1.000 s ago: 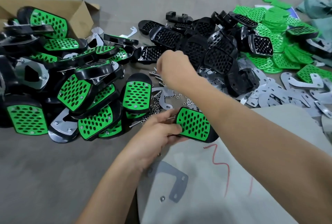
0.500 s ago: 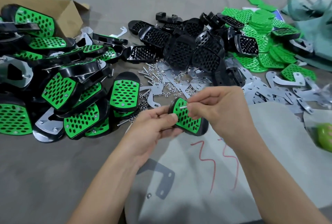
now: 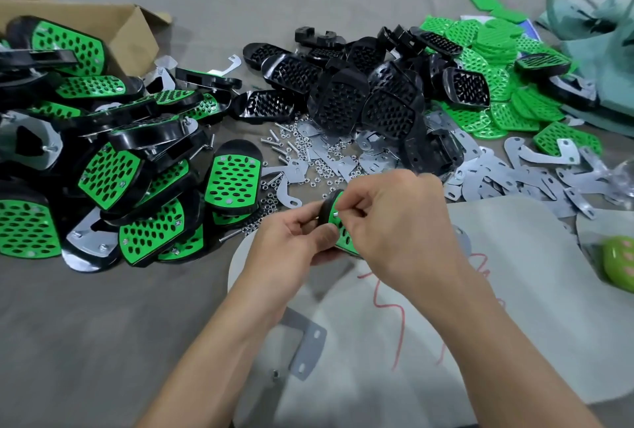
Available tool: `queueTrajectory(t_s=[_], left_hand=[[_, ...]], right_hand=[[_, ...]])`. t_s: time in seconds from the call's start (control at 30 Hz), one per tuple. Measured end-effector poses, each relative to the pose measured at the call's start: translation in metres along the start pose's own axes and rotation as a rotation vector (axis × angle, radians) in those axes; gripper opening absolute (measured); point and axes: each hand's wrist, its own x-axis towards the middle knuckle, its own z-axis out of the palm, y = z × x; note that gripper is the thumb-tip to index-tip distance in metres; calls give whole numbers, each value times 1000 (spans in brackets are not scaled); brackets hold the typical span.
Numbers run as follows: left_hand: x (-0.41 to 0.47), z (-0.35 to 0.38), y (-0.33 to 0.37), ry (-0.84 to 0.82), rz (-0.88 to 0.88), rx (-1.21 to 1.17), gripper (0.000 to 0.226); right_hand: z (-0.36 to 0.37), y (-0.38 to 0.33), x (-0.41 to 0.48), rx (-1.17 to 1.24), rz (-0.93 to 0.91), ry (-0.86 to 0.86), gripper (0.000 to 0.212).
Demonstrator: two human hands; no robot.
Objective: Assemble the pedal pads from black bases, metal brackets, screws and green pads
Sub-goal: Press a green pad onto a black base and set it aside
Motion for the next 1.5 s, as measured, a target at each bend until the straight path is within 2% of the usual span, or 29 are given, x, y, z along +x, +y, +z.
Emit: queueTrajectory(t_s=[0.17,0.3,0.4,0.5,0.57,0.63,0.7,0.73,0.8,0.9,0.97,1.0,1.07,1.13,1.17,1.27,1.3,1.4,1.5], left_hand=[[-1,4,1,16,71,33,37],[-6,11,2,36,129,28,41],[-7,5,4,60,161,121,52],[-9,-2,10,-3,176,211,51],[-11,-1,14,-38,180,263,53],[-10,2,17,-59,174,233,58],[-8,1,20,-77,149,161,60],[-6,-1,20,-89,133,134,59],[-4,-3,20,-123,115,116,53],[-2,-9,19,-139,120,137,48],[0,-13,18,-99,96,113,41],[1,-16,18,-61,76,103,38],[5,-19,16,44,32,86,29],[7,-20,13,156,-10,73,29],[8,-20,11,199,-26,65,32],[8,-19,5,263,-29,33,31],[8,-18,4,271,-21,40,30],[10,-17,4,271,-17,88,31],[11,-22,5,221,-75,116,25]], right_hand=[[-5,-17,-2,-190,-107,-119,4],[-4,-20,1,-219,-59,-112,8],[-7,-12,9,-7,114,-90,9],[-8,5,13,251,223,-223,13],[-6,18,15,322,220,-178,22],[-4,27,16,273,180,-69,42],[-3,33,14,297,164,-141,58],[-3,34,13,404,170,-244,51],[2,33,10,518,179,-359,20],[17,35,10,341,167,-217,25],[22,29,9,315,163,-242,25],[21,27,11,360,188,-310,31],[14,22,19,402,233,-415,59],[8,24,39,268,193,-336,77],[7,23,51,192,166,-267,71],[15,16,93,52,121,-201,23],[24,11,106,-42,83,-231,18],[59,1,138,-301,-85,-269,22],[85,-6,151,-342,-111,-264,10]])
